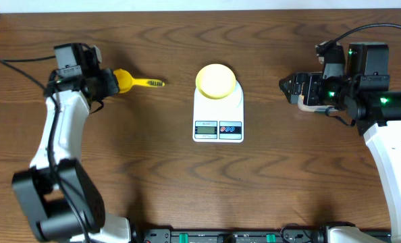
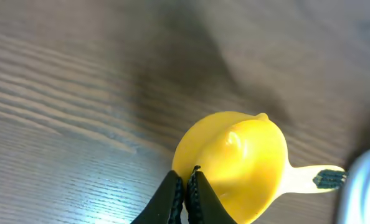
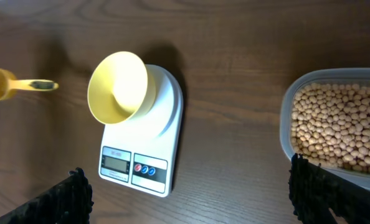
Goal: Scoop item into bowl and weigh 50g on scale
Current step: 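Close the left gripper on the scoop and lift it, then carry the scoop over the scale toward the right gripper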
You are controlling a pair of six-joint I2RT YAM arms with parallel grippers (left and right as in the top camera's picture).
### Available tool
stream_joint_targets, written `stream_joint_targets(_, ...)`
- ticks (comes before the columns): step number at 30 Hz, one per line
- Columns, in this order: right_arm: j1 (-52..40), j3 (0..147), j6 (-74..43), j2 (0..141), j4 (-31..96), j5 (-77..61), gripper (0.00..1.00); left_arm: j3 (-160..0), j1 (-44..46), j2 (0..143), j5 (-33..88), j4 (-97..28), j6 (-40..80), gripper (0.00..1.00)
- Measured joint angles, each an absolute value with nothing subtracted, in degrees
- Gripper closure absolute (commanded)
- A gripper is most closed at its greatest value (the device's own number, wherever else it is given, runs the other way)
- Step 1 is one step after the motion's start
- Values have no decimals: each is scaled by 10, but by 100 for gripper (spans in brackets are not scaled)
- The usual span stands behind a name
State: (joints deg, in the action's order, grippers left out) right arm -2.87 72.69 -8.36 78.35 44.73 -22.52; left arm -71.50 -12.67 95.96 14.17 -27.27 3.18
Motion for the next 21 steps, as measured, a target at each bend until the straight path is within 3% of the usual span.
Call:
stream_joint_targets(12,-29,727,-103,783,427,-271,1,-715,-112,892,302,-297,73,93)
stream_joint_targets(21,-53,727,-128,783,401,-342,1,-715,-2,887,352,-293,104,93)
